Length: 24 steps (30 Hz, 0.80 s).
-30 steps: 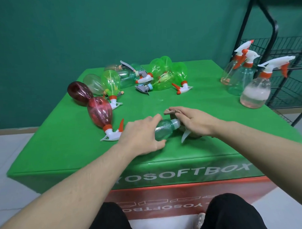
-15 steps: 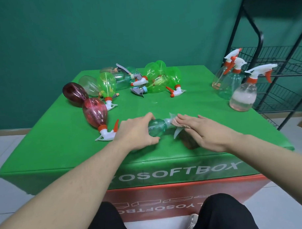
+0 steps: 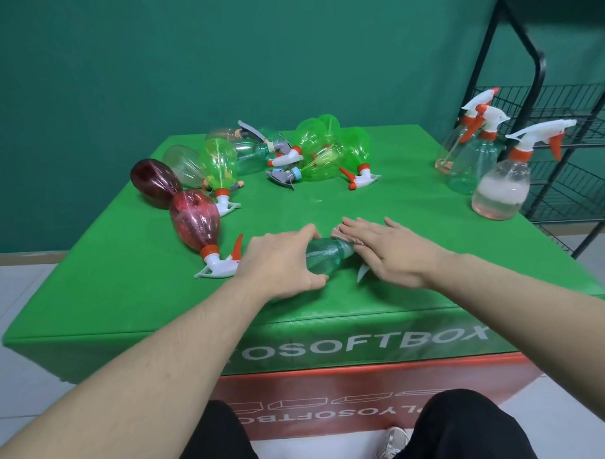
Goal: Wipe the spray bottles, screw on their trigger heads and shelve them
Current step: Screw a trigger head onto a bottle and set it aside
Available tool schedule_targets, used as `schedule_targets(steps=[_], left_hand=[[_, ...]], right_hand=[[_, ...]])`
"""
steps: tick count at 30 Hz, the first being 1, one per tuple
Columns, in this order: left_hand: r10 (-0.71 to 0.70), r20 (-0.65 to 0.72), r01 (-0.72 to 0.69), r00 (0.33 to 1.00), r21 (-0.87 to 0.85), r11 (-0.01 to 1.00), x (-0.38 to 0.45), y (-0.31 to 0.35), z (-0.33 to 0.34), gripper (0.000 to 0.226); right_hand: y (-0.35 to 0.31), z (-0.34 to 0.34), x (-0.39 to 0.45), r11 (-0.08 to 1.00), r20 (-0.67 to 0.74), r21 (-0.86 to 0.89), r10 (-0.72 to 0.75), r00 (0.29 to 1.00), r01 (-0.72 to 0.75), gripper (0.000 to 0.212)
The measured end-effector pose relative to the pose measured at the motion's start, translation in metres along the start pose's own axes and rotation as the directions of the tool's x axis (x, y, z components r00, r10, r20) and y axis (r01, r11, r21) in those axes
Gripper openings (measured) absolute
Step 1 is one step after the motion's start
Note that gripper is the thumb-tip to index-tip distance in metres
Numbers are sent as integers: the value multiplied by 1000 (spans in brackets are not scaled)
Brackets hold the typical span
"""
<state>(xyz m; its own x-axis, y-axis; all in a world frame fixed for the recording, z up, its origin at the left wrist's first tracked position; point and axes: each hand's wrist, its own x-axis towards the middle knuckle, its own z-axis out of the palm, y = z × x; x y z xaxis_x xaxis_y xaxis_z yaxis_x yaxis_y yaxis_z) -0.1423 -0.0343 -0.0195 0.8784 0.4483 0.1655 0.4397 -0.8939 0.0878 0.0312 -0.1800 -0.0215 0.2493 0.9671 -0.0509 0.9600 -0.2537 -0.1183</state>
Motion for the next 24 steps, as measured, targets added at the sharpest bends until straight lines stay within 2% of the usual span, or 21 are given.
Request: schedule_targets(steps=[7,14,24], left_hand=[[-16,20,16,1000,0,1000,4,2,0,62],[-98,30,99,995,-45,994,10,3,2,61],[-164,2,164,986,2,986,11,10,4,60]], right_hand=[[-5,8,3,998,-44,35,47,998,-45,52],[1,22,-36,995,-96,-65,65,993,-71,57],[-37,41,-56,998,-132,-51,39,990,-46,62]])
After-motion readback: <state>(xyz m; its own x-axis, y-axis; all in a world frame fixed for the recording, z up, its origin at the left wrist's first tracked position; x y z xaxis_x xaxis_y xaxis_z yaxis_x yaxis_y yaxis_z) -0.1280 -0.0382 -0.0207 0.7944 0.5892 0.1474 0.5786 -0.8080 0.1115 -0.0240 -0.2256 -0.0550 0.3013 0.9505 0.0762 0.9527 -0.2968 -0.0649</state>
